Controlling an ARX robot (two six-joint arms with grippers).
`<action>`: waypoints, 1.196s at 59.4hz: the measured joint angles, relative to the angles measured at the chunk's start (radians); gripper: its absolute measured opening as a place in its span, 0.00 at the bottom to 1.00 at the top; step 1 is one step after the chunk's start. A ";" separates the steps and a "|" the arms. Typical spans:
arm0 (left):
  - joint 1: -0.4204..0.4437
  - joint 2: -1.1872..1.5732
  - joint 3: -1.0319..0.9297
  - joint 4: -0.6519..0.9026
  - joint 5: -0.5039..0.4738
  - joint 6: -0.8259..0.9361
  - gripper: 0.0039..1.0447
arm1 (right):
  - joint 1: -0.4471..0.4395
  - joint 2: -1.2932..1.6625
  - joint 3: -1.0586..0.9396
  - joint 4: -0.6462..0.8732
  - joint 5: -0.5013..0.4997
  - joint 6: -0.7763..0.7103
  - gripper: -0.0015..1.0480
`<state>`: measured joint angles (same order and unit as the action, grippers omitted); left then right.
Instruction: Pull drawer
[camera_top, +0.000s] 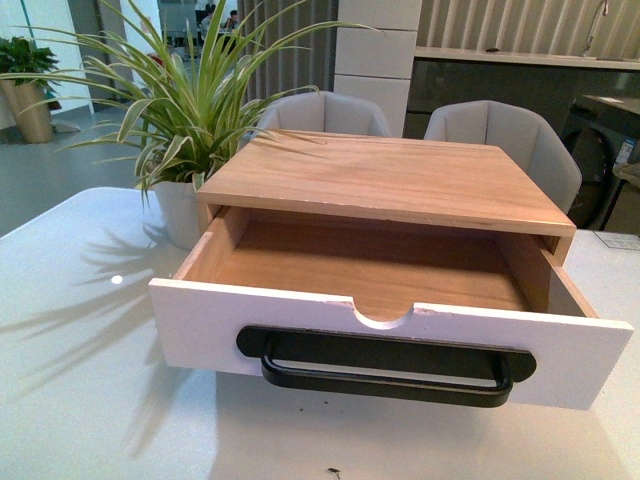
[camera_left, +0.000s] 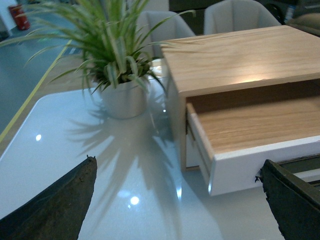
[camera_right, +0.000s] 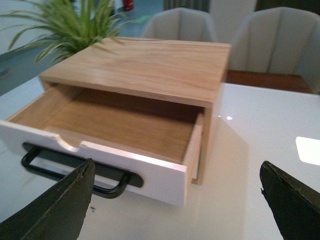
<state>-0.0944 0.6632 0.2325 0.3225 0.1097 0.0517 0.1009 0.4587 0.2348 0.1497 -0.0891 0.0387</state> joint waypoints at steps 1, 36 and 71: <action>0.027 -0.052 -0.016 -0.029 0.002 -0.014 0.93 | -0.010 -0.045 -0.011 -0.031 0.015 0.014 0.92; 0.098 -0.251 -0.133 -0.010 -0.110 -0.067 0.46 | -0.097 -0.357 -0.120 -0.172 0.090 -0.018 0.46; 0.096 -0.445 -0.220 -0.106 -0.109 -0.060 0.03 | -0.097 -0.444 -0.206 -0.155 0.090 -0.035 0.02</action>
<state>0.0017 0.2180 0.0124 0.2169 0.0002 -0.0082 0.0036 0.0147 0.0288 -0.0051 0.0013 0.0036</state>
